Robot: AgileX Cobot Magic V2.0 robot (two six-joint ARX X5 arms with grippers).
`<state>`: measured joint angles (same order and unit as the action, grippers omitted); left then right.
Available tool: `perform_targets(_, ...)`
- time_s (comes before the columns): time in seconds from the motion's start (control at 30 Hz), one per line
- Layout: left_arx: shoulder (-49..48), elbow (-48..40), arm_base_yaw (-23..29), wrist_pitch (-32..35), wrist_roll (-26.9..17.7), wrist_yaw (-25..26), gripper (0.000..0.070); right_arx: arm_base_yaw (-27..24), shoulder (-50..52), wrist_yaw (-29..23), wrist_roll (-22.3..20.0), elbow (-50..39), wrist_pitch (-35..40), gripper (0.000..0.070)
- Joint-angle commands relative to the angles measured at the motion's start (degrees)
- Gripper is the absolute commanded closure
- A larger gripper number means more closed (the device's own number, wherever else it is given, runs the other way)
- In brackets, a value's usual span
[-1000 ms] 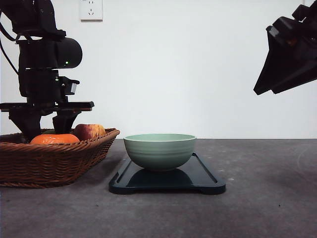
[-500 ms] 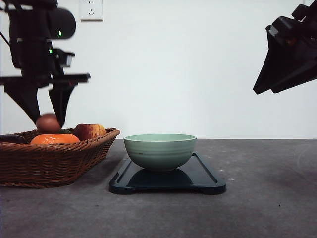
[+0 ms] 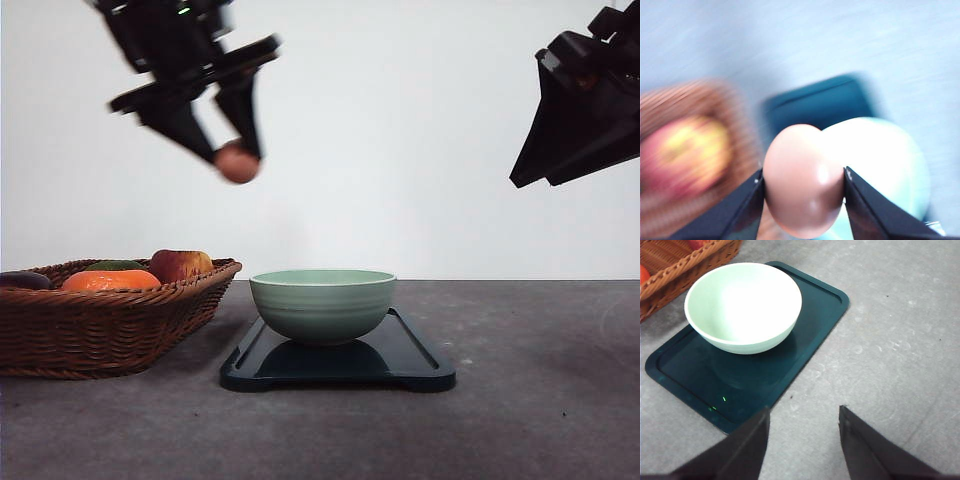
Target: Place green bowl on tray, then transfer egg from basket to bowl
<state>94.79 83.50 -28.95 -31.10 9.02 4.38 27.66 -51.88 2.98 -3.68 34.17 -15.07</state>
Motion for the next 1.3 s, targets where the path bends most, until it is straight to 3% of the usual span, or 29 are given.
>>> perform_targets(0.0, 1.11, 1.20, -1.54, 2.07, -0.45, 0.13, 0.0474, 0.22, -0.44, -0.07, -0.42, 0.33, 0.50, 0.0433)
perform_targets(0.57, 11.22, 1.20, -8.41, 7.05, -0.42, 0.09, 0.0474, 0.22, -0.44, -0.07, -0.39, 0.33, 0.52, 0.0433)
perform_targets(1.27, 21.56, 1.20, -9.05, 5.78, -0.39, -0.13, 0.0471, 0.22, -0.44, -0.07, -0.39, 0.33, 0.52, 0.0433)
